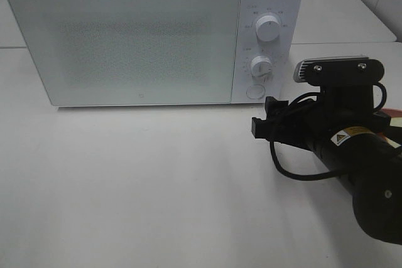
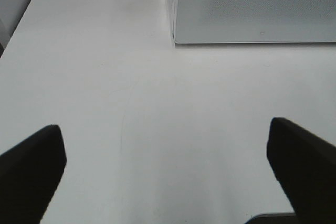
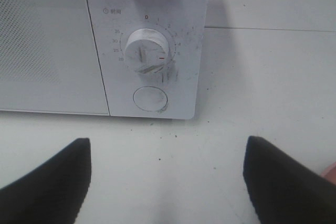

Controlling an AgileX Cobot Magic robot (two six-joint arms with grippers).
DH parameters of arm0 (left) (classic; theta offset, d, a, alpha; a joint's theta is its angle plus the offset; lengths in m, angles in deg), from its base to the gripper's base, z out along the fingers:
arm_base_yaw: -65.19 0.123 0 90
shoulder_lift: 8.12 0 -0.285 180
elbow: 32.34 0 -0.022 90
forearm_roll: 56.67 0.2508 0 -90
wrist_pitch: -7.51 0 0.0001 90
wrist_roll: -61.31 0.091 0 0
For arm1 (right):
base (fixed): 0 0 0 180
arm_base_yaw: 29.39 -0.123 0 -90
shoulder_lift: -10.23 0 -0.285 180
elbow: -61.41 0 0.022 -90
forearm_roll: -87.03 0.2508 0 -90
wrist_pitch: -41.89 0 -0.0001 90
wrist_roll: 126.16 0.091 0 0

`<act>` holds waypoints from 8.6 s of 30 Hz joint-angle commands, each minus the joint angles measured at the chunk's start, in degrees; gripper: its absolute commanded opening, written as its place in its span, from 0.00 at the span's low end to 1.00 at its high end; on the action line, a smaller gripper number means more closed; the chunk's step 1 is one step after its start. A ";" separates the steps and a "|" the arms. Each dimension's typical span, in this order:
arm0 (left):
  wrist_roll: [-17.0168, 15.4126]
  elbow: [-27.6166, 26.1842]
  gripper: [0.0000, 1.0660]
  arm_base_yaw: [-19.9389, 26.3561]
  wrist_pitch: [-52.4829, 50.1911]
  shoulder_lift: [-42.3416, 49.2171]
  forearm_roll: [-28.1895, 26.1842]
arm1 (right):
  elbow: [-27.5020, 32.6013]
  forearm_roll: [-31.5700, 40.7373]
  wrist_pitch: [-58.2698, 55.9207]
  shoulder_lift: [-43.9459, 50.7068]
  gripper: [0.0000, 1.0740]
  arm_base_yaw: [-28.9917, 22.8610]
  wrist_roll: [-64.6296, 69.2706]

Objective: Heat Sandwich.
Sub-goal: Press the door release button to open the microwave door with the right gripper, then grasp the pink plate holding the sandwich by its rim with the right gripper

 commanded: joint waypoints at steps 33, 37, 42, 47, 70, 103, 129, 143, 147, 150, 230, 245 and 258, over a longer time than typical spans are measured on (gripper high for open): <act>-0.11 0.11 0.94 -0.23 0.11 1.32 -0.06 | -0.40 -0.06 -1.32 0.17 0.24 -0.23 93.33; -0.11 0.11 0.94 -0.23 0.11 1.32 -0.06 | -0.40 -0.11 -3.50 0.17 0.00 -0.17 92.88; -0.11 0.11 0.94 -0.23 0.11 1.32 -0.06 | -0.40 -0.17 -4.01 0.17 0.00 -0.17 92.65; -0.11 0.11 0.94 -0.23 0.11 1.32 -0.06 | -0.40 -0.23 -4.07 0.17 0.00 0.00 90.58; -0.11 0.11 0.94 -0.23 0.11 1.32 -0.06 | -10.66 -14.84 -9.91 -10.37 0.00 8.31 92.65; -0.11 0.11 0.94 -0.23 0.11 1.32 -0.06 | -26.64 -21.83 -16.04 -23.15 0.00 18.68 95.28; -0.11 0.11 0.94 -0.23 0.11 1.32 -0.06 | -30.60 -21.60 -5.04 -25.78 0.00 19.82 94.71; -0.11 0.11 0.94 -0.23 0.11 1.32 -0.06 | -33.06 -18.91 -0.57 -27.85 0.00 19.88 93.56; -0.11 0.11 0.94 -0.23 0.11 1.32 -0.06 | -33.06 -18.96 -0.57 -27.85 0.00 19.88 93.56; -0.11 0.11 0.94 -0.23 0.11 1.32 -0.06 | -33.06 -19.02 -0.57 -27.85 0.00 19.88 93.51; -0.11 0.11 0.94 -0.23 0.11 1.32 -0.06 | -22.69 -43.83 -93.28 13.64 0.14 20.86 15.81; -0.11 0.11 0.94 -0.23 0.11 1.32 -0.06 | -22.69 -50.59 -99.24 15.24 0.84 27.96 20.23; -0.11 0.11 0.94 -0.23 0.11 1.32 -0.06 | -24.24 -63.54 -99.29 8.94 0.87 27.96 30.37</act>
